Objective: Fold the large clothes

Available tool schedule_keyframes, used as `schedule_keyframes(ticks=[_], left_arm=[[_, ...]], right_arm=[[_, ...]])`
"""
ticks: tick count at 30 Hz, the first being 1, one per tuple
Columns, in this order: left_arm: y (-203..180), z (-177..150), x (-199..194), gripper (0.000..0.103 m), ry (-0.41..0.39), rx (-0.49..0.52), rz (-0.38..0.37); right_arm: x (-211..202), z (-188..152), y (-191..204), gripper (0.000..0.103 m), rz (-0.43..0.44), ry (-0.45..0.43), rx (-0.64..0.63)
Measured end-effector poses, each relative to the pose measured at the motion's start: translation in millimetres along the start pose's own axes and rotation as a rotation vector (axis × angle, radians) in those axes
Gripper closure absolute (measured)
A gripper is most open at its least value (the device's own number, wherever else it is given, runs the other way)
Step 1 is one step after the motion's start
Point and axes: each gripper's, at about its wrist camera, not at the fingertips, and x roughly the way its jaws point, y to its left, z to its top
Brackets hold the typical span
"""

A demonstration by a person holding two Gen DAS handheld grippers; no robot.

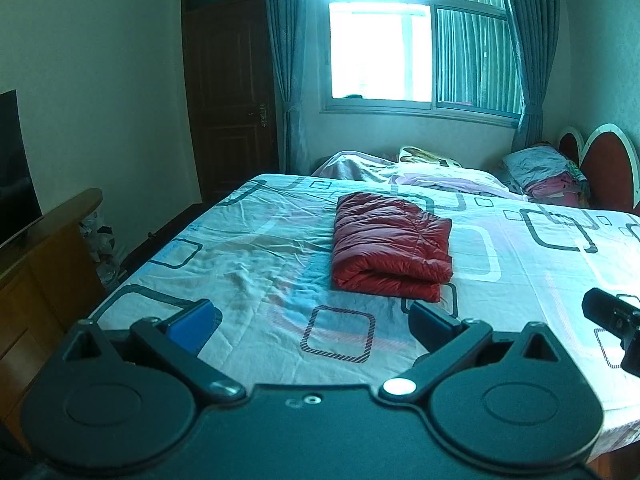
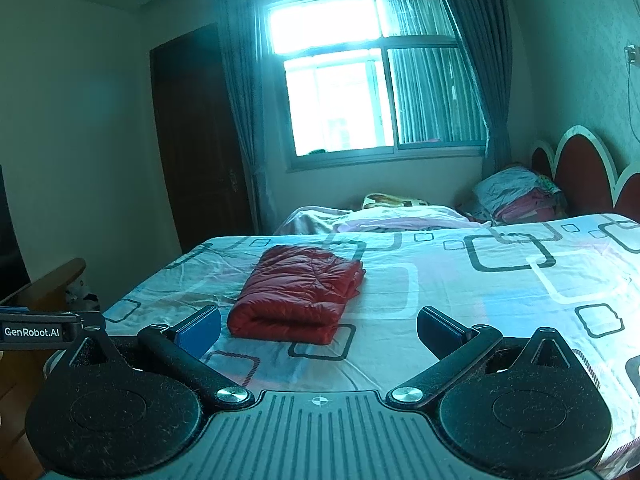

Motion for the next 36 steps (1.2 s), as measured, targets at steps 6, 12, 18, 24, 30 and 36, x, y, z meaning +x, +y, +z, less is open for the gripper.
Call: schedule_keyframes(ticks=[6,12,18,24,30,36], left_arm=[[4.2,0.7,3.6,0.000,0.000,-0.003,-0.002],[8.8,0.8,8.0,0.000,0.003,-0.005,-0.004],[13.7,0.8,16.1,0.000,0.011,0.000,-0.003],[17.2,1.7,23.0,0.000,0.020,-0.001,-0.006],[19.8,1.4,28.1,0.000,0.029,0.002,-0.007],[21.8,2.9,41.9,0.000,0.054,0.005,-0.015]], right_arm=[[1.5,1.9,3.0,0.000,0.001,0.000,-0.008],[5.2,2.3,5.1,0.000,0.003,0.006,-0.008],[9.6,1.6,4.7,0.000,0.008,0.015,-0.007],[16.5,1.5,5.5,0.000,0.011,0.023,-0.011],[23.1,0.7,6.7,0.000,0.013,0.035,-0.014],[33.0,0.9,7.4,0.000,0.014,0.050,-0.013]])
